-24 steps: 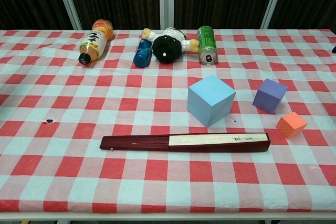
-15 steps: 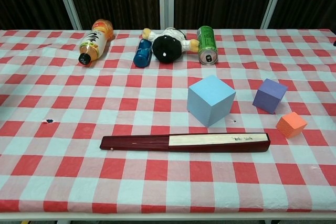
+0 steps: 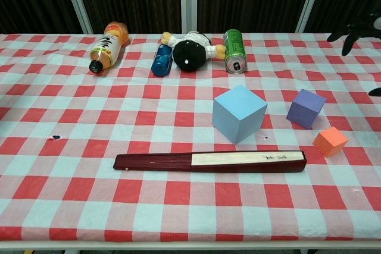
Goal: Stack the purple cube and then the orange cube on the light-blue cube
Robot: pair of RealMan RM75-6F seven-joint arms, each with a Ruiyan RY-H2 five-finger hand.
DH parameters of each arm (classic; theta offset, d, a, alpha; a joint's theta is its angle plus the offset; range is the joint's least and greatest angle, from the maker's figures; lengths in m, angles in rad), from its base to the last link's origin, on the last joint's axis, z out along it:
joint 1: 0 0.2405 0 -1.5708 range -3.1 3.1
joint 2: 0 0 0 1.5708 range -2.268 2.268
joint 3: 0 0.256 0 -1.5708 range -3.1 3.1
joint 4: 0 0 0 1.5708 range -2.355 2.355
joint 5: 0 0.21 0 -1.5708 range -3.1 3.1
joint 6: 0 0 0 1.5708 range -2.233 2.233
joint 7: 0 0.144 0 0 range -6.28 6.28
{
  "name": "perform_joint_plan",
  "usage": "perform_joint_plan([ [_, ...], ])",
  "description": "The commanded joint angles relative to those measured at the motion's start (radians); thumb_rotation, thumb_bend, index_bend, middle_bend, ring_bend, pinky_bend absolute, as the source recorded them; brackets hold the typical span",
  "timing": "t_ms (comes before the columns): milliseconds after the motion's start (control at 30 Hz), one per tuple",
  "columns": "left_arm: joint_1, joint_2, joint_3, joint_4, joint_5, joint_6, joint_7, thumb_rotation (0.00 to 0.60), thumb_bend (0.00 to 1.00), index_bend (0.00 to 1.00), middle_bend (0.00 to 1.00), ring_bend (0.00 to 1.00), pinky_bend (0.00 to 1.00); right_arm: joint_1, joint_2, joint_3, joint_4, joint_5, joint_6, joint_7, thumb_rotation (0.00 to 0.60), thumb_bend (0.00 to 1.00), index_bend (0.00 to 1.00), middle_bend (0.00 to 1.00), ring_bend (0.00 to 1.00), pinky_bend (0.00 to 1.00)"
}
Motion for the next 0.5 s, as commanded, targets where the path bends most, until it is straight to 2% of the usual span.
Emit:
perform_joint_plan([
  [33,0.001,0.0,-0.002,0.002,-0.004,0.0,0.002,0.6,0.09,0.21,0.18,0.13,0.24,0.114,0.031,-0.023,0.102,-0.111,-0.113,0.106,0.6,0.08,0.17,0.28,0.05,0.03],
  [167,0.001,-0.001,-0.003,0.006,-0.005,0.0,0.005,0.6,0.09,0.21,0.18,0.13,0.24,0.173,0.019,-0.063,0.18,-0.217,-0.127,0.176,0.6,0.08,0.18,0.28,0.05,0.05],
  [500,-0.001,-0.008,-0.003,0.017,-0.013,-0.011,0.012,0.6,0.09,0.21,0.18,0.13,0.24,0.251,0.012,-0.145,0.22,-0.312,-0.163,0.276,0.6,0.08,0.14,0.28,0.05,0.06],
])
